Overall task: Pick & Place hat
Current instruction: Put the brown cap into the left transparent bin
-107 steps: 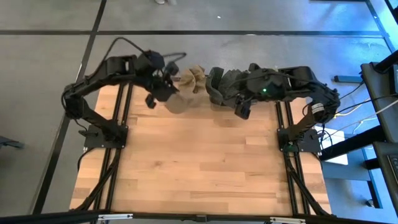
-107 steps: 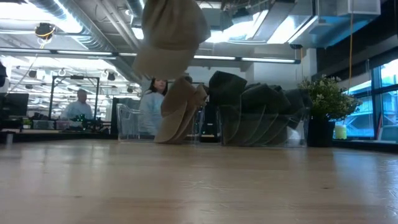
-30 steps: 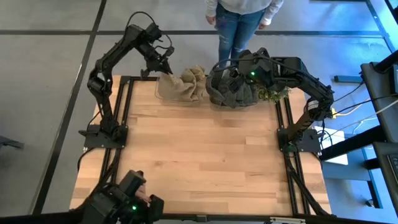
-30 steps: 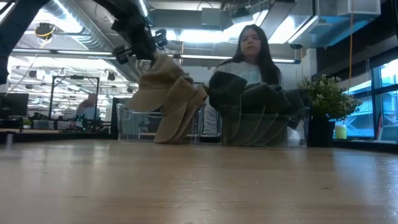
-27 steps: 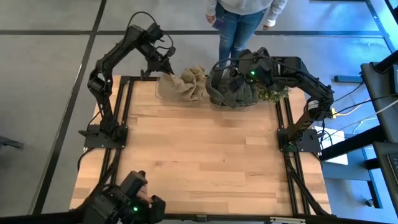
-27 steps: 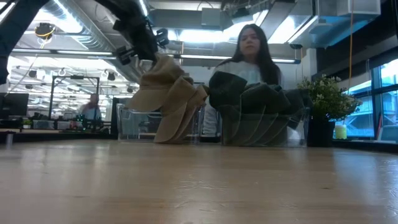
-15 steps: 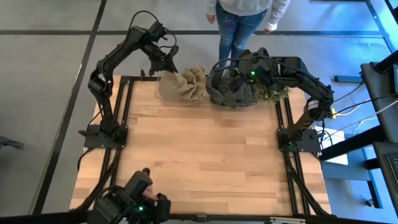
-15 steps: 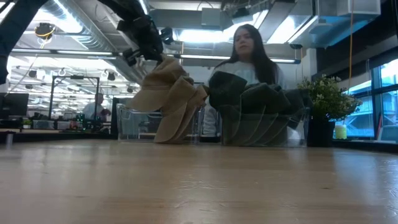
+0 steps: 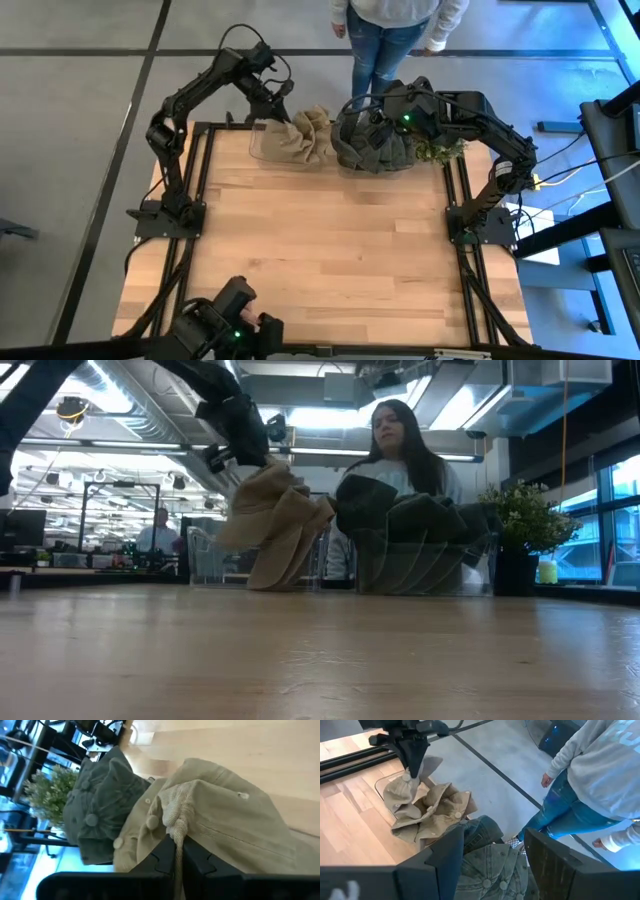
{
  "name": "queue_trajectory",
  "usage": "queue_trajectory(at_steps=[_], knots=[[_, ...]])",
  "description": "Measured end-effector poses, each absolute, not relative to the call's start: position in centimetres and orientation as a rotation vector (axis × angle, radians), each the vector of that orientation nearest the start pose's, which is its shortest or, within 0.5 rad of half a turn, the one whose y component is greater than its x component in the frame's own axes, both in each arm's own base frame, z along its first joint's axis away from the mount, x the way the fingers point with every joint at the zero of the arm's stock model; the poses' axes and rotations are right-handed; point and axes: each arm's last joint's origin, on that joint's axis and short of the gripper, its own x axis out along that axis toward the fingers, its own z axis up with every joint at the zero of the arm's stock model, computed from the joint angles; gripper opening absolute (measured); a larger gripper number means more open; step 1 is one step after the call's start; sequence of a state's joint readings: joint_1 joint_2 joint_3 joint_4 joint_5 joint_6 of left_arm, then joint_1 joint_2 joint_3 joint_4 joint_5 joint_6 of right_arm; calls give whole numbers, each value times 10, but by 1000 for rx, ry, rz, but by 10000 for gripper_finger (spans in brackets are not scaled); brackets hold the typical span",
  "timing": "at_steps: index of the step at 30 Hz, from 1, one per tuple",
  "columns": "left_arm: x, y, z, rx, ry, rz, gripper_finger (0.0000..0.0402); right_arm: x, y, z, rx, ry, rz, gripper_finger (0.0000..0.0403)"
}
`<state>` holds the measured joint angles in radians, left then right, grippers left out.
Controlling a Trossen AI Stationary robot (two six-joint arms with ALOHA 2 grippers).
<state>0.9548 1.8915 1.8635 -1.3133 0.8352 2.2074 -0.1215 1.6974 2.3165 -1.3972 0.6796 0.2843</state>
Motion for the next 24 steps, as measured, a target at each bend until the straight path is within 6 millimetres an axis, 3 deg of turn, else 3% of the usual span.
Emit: queue_trajectory(at_steps=[8, 12, 24], knots=[[237, 297, 317, 996, 515, -655, 21, 278, -52, 493, 32, 655, -857, 210], [236, 299, 317, 866, 574, -593, 21, 277, -52, 492, 30, 664, -858, 210], [236, 291, 315, 722, 642, -607, 40, 277, -52, 492, 4, 682, -849, 210]])
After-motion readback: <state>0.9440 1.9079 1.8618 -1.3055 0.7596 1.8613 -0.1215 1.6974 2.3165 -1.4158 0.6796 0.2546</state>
